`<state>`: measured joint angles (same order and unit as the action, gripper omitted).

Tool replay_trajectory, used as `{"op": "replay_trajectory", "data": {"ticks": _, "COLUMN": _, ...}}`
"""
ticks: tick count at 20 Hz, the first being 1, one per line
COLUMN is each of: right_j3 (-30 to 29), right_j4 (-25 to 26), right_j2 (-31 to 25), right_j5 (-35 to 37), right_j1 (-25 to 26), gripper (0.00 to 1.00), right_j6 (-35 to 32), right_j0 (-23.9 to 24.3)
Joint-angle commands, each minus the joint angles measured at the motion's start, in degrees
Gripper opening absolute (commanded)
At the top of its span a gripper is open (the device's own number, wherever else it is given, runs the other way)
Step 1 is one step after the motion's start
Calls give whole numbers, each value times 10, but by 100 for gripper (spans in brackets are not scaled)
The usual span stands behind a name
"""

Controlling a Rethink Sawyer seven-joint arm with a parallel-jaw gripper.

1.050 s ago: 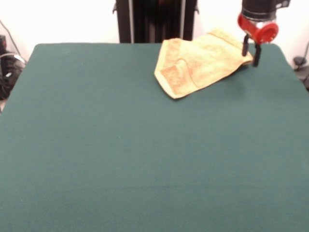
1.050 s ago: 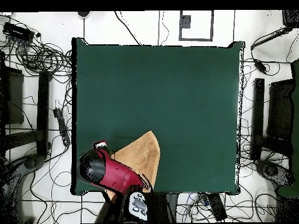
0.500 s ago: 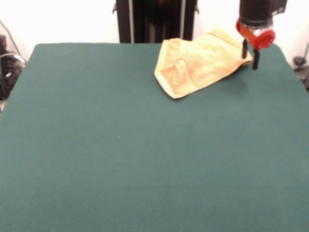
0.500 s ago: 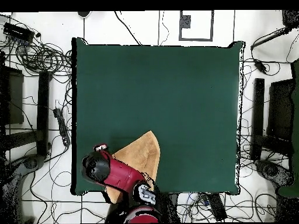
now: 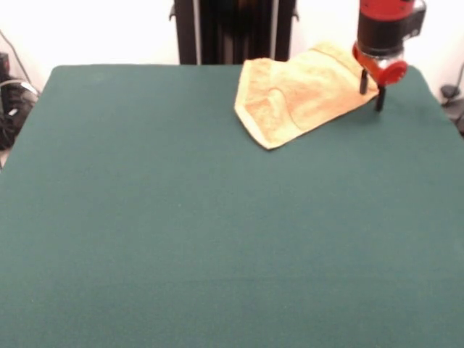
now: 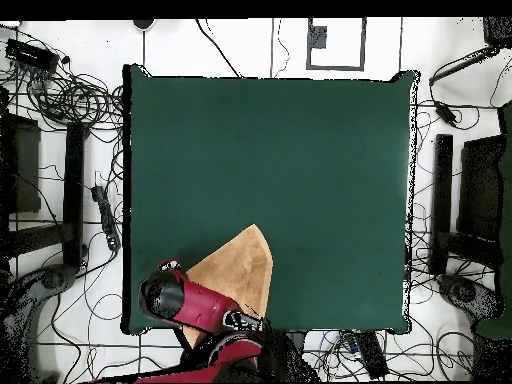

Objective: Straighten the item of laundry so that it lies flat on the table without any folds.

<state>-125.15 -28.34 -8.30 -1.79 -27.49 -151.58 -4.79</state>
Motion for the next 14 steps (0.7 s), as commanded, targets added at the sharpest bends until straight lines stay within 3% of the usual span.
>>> {"op": "replay_trajectory", "data": {"ticks": 1, "right_j3": -24, "right_j4": -31, "right_j2": -68, "right_j5": -35, "right_j1": 44, "gripper": 100, "right_j6": -153, "right_j0": -54}}
{"op": "replay_trajectory", "data": {"ticks": 14, "right_j3": -33, "right_j4": -47, "right_j2": -57, "right_j5": -30, "right_j1": 37, "gripper": 100, "right_j6": -159, "right_j0": -76}}
